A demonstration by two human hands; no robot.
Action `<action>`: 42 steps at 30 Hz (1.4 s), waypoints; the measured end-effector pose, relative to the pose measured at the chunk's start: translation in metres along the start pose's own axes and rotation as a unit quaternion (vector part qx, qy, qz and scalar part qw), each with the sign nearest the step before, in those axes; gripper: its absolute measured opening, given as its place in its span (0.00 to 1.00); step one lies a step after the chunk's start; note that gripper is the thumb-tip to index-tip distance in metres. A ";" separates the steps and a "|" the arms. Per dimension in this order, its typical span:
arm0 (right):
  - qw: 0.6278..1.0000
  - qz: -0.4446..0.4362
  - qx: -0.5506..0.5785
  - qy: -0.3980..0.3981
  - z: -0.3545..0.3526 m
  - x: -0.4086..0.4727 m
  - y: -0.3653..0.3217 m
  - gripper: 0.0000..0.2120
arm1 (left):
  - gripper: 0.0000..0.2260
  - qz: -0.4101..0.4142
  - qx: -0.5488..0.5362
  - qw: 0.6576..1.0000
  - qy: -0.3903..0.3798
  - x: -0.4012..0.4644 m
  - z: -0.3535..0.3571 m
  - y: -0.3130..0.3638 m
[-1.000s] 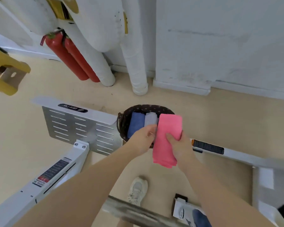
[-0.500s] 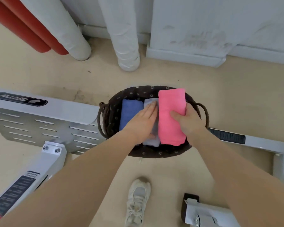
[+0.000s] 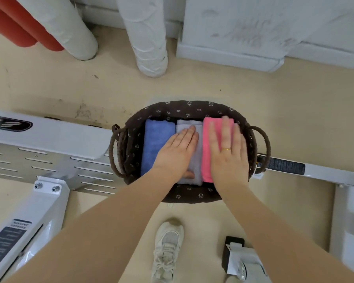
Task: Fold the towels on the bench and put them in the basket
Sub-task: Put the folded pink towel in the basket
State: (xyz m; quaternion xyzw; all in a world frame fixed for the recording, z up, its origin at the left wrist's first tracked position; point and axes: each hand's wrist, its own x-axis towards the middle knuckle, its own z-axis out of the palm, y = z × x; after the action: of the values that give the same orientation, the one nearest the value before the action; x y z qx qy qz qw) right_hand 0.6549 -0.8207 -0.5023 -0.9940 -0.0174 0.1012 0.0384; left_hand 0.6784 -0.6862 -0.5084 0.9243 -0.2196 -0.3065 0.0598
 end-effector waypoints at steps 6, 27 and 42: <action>0.969 -0.050 0.024 -0.239 0.002 0.004 0.017 0.35 | 0.48 -0.009 0.007 1.000 0.007 0.004 0.006 0.001; 0.967 -0.025 0.135 -0.214 -0.208 -0.084 0.008 0.14 | 0.28 -0.028 0.065 0.997 -0.007 -0.168 -0.129 0.060; 0.895 -0.329 0.156 -0.259 -0.401 -0.316 -0.127 0.14 | 0.20 -0.303 -0.214 0.914 0.166 -0.564 -0.160 0.144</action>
State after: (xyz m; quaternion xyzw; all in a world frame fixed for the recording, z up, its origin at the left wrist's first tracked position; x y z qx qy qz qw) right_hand 0.4235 -0.7366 -0.0369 -0.8513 -0.3369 0.3378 0.2184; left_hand 0.3163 -0.5696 -0.0397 0.9492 0.1549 -0.1914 0.1959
